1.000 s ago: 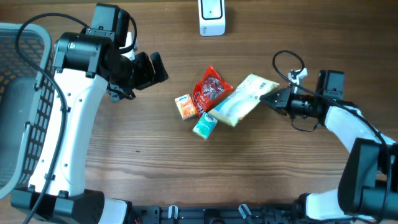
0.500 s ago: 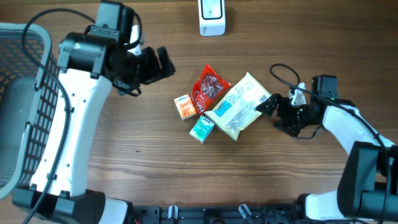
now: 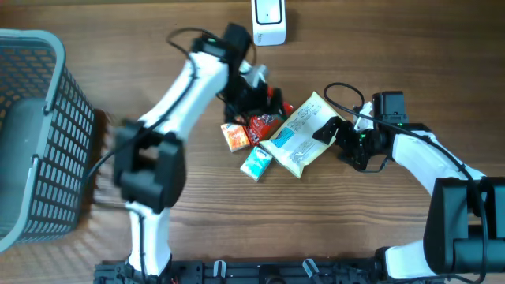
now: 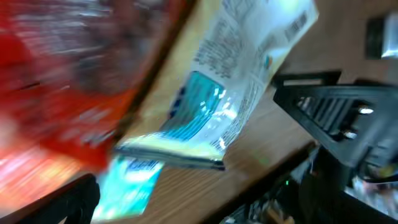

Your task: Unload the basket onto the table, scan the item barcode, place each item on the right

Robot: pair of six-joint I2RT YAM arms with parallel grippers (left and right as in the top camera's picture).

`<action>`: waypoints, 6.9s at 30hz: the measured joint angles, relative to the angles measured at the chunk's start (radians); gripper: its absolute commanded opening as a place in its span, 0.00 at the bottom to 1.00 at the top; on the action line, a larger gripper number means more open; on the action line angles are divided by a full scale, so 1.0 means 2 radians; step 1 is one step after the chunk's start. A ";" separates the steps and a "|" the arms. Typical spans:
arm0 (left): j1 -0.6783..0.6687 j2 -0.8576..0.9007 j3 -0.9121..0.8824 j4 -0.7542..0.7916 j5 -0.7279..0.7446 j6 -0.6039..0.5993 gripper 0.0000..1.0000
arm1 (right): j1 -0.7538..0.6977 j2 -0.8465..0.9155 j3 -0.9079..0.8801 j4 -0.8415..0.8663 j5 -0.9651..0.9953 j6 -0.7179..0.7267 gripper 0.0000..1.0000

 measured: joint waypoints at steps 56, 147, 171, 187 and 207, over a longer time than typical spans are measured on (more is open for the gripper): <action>-0.068 0.147 0.015 0.169 0.106 -0.179 0.53 | -0.065 0.071 0.026 0.082 -0.107 -0.038 0.99; 0.197 -0.100 0.001 0.049 -0.224 -0.199 1.00 | 0.199 0.339 0.372 0.712 0.552 -1.029 0.05; 0.197 -0.100 0.001 0.050 -0.224 -0.200 1.00 | -0.090 0.378 0.390 0.415 0.938 -0.678 0.05; 0.197 -0.100 0.001 0.051 -0.224 -0.199 1.00 | -0.276 0.360 0.524 -0.145 0.637 -0.279 1.00; 0.197 -0.100 0.001 0.050 -0.224 -0.199 1.00 | 0.191 0.347 0.696 -0.385 0.085 -0.177 0.95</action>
